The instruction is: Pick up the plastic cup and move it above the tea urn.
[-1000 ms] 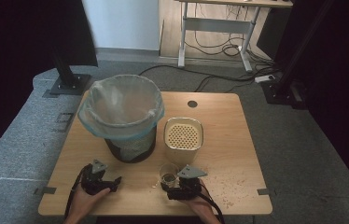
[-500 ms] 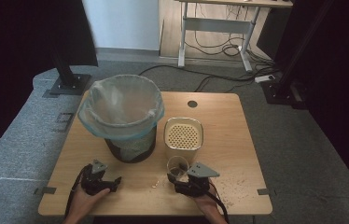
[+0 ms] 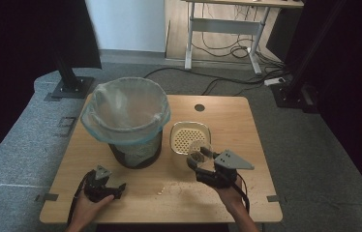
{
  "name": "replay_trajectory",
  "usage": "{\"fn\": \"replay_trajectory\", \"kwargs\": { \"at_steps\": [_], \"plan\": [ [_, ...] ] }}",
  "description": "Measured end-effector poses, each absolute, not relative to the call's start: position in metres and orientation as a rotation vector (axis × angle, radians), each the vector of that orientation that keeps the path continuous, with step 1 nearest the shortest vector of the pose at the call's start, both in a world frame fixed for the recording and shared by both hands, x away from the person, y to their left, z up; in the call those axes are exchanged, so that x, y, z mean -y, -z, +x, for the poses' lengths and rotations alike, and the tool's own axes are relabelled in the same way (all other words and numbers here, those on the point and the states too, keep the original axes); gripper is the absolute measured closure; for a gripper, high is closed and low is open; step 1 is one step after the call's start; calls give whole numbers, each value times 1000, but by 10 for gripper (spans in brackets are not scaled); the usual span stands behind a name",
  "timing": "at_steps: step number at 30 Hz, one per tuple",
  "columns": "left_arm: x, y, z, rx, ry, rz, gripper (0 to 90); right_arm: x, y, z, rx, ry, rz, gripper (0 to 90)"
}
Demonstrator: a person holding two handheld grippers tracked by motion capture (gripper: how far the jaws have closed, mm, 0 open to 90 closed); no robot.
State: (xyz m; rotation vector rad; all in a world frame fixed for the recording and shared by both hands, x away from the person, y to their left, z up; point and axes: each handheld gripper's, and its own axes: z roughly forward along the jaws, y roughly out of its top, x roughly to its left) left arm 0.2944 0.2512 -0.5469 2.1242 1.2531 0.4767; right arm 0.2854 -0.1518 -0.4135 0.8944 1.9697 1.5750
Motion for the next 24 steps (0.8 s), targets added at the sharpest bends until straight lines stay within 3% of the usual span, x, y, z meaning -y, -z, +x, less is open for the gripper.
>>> {"fn": "replay_trajectory", "kwargs": {
  "at_steps": [14, 24],
  "plan": [
    [-251, 547, 294, -1253, -477, 2124, 60, 154, 395, 354, -1911, -1470, 971, 364],
    [-251, 547, 294, -1253, -477, 2123, 61, 151, 391, 371, -1900, -1384, 939, 364]
  ]
}}
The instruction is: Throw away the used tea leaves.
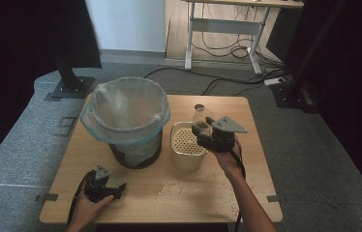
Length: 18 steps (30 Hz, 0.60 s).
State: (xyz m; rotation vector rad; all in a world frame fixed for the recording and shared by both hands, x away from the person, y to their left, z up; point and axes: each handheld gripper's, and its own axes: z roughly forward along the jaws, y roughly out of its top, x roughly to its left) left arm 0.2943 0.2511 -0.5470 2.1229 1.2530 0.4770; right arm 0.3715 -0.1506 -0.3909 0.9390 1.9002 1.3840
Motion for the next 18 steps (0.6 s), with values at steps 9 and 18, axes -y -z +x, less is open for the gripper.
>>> {"fn": "replay_trajectory", "kwargs": {
  "at_steps": [9, 18],
  "plan": [
    [-251, 547, 294, -1253, -477, 2123, 60, 150, 381, 381, -1923, -1251, 887, 363],
    [-251, 547, 294, -1254, -477, 2123, 60, 141, 369, 384, -1938, -977, 677, 364]
  ]
}}
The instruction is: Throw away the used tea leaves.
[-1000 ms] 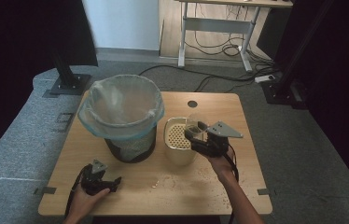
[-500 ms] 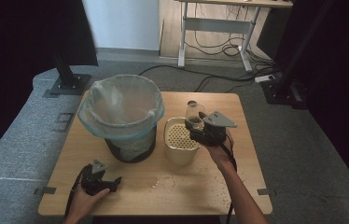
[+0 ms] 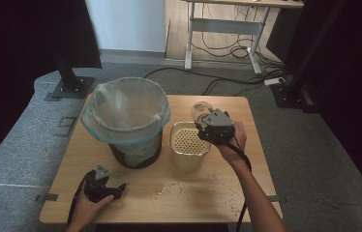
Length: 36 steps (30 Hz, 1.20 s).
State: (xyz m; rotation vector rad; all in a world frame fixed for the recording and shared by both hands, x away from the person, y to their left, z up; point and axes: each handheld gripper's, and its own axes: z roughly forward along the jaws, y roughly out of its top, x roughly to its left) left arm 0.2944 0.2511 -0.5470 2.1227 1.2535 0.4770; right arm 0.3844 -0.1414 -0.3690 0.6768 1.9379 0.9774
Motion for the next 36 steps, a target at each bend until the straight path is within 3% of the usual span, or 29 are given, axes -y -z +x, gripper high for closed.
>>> {"fn": "replay_trajectory", "kwargs": {
  "at_steps": [36],
  "plan": [
    [-251, 547, 294, -1254, -476, 2123, 60, 102, 392, 386, -1764, 35, -94, 390]
  ]
}}
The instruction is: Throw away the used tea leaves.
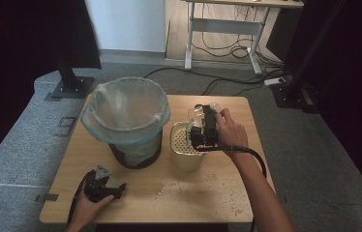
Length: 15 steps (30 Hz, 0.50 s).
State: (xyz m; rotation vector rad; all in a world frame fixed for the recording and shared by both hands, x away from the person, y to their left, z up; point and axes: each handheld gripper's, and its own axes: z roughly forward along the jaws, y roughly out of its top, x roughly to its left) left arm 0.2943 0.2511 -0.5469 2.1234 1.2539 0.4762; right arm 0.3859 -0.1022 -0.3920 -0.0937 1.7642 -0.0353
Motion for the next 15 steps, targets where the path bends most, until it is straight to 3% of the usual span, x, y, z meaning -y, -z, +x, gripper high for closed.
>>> {"fn": "replay_trajectory", "kwargs": {
  "at_steps": [15],
  "plan": [
    [-251, 547, 294, -1254, -476, 2124, 60, 81, 403, 386, -1545, 468, -545, 419]
  ]
}}
